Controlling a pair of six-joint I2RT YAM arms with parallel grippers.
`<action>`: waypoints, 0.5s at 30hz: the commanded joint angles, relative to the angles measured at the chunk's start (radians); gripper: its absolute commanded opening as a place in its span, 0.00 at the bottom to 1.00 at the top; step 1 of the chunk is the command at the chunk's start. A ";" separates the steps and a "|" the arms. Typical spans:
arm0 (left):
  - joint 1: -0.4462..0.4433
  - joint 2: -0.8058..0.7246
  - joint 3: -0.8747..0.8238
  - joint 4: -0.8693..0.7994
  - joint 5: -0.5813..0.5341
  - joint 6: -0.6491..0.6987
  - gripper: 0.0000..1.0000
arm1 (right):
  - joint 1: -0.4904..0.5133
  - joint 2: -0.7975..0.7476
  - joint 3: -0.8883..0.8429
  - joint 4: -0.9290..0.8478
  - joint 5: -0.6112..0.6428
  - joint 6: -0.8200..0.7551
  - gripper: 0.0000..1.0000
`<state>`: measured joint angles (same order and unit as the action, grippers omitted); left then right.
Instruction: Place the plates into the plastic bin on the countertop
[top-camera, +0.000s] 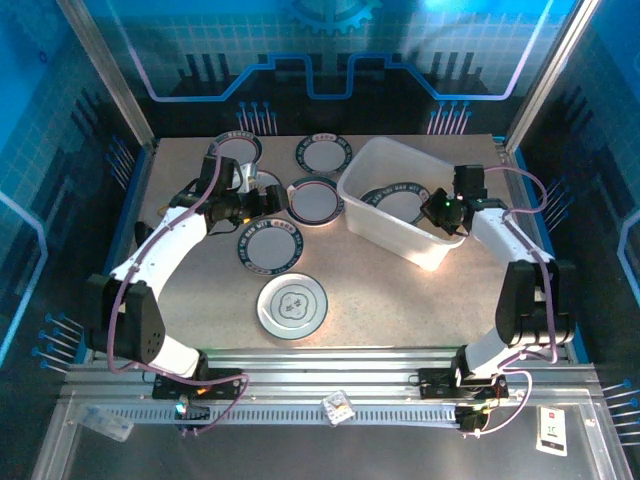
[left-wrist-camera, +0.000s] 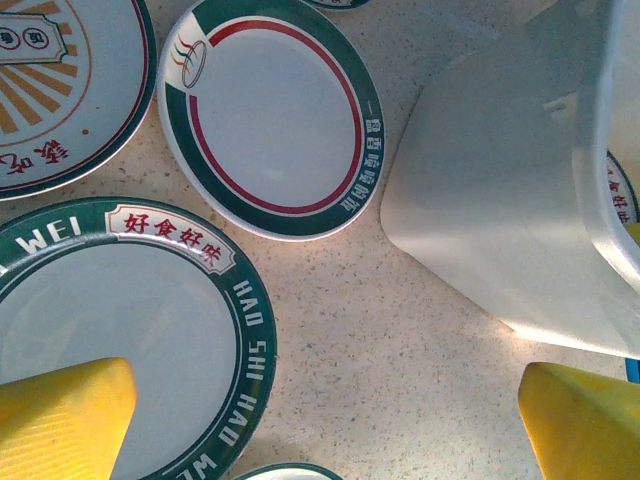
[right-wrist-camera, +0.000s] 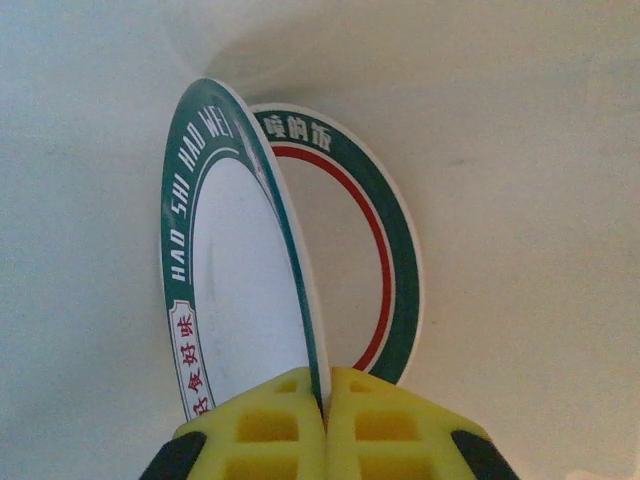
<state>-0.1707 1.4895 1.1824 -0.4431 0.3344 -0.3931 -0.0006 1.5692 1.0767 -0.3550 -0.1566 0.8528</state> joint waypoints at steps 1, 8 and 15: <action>0.005 0.008 -0.003 -0.017 -0.005 -0.009 0.99 | 0.008 0.031 0.005 0.052 0.002 -0.007 0.01; 0.004 -0.010 -0.013 -0.017 -0.008 -0.011 0.99 | 0.030 0.073 0.019 0.027 0.057 -0.017 0.07; 0.001 -0.032 -0.036 -0.017 -0.011 -0.009 0.99 | 0.044 0.057 0.023 -0.015 0.133 -0.036 0.25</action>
<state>-0.1711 1.4891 1.1622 -0.4435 0.3336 -0.3935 0.0307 1.6402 1.0782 -0.3515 -0.0734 0.8330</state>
